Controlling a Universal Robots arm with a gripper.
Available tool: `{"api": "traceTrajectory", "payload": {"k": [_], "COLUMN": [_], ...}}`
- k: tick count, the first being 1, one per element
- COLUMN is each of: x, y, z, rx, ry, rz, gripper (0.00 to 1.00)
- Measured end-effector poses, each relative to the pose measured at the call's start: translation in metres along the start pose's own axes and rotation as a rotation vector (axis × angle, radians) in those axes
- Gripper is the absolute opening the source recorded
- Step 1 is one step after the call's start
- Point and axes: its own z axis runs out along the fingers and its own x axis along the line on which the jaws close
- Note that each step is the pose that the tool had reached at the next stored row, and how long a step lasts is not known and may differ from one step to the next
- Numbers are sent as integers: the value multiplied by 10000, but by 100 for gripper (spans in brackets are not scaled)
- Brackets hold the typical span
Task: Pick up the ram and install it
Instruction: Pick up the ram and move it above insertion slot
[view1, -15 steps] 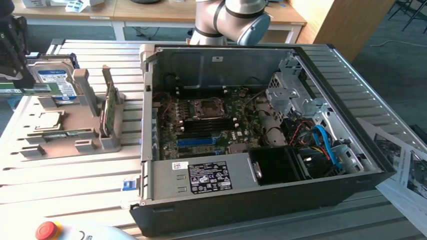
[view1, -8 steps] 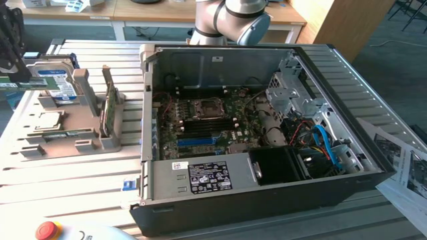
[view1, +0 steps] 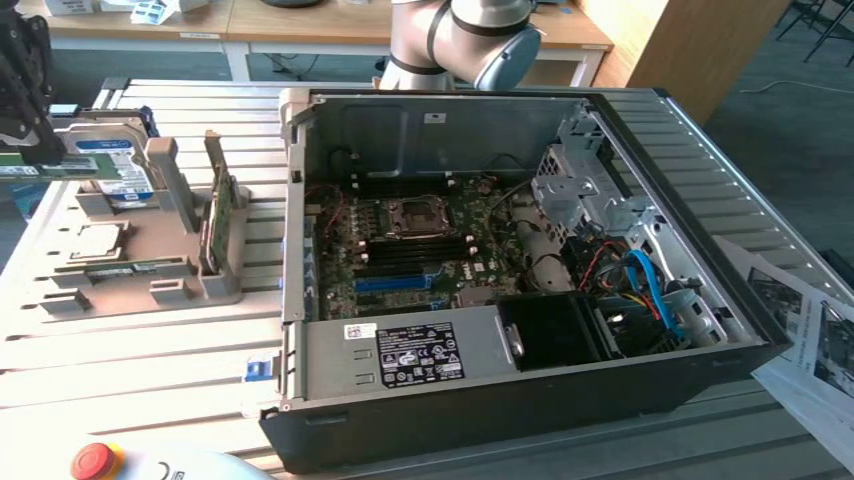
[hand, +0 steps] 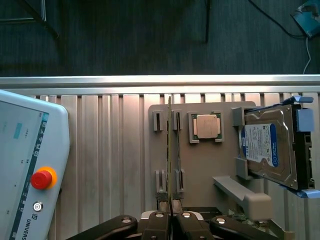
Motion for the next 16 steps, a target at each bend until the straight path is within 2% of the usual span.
{"api": "traceTrajectory", "payload": {"k": [7,16], "x": [13,54], "y": [-113,-307], "z": [-6,-17], "rx": [-2,-16], "ry": [0,1], "rz": [0,1], "gripper": [12,12]}}
